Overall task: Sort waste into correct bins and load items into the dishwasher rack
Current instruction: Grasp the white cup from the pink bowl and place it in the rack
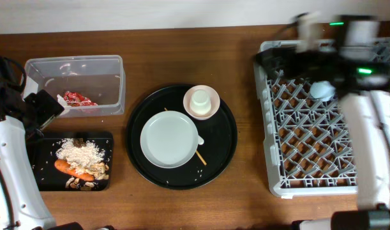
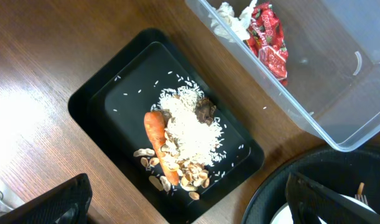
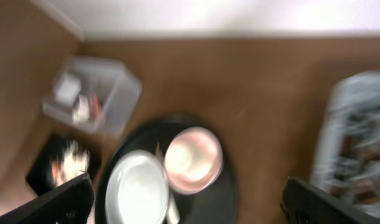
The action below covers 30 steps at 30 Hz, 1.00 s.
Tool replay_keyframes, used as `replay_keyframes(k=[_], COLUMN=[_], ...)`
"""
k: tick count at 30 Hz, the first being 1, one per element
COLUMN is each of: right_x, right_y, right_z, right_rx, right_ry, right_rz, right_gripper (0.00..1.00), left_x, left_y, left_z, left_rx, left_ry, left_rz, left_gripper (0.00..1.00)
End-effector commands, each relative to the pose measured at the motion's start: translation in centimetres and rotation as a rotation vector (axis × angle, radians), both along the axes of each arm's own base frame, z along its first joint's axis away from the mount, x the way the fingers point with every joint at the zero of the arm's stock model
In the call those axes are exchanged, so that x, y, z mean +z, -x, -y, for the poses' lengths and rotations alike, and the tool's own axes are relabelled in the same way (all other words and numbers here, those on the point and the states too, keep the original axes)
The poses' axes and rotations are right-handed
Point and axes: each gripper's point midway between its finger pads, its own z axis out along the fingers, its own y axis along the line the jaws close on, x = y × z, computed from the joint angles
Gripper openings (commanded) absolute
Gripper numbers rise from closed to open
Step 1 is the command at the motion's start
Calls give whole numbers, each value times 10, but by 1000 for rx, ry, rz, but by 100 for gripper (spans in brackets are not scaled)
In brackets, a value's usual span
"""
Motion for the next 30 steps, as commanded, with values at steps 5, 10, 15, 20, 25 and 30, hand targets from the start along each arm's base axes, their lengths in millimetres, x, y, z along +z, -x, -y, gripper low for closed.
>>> replay_keyframes(k=[5,10,15,20,25,30], right_x=[-137,-195,-214,-228,-231,-229], right_y=[0,-6,-17,-19,-25,-28], right_z=[-115,-141,-147,-148,-143,-145], right_rx=[40,19,15,11,-15,-19], right_ry=[435,494,490,498,528,518], right_rz=[-179,-242,-233,-252,-234,-219], right_gripper=[99,99,95,93,88,79], left_x=[4,4,4,4,4,4], left_y=[0,0,0,0,0,0], left_z=[-2,-2,-2,-2,-2,-2], left_rx=[18,17,18,18,18,18], left_ry=[-5,-5,-5,-5,-5,-5], left_rz=[15,15,15,15,15,15], left_gripper=[99,99,99,99,99,99])
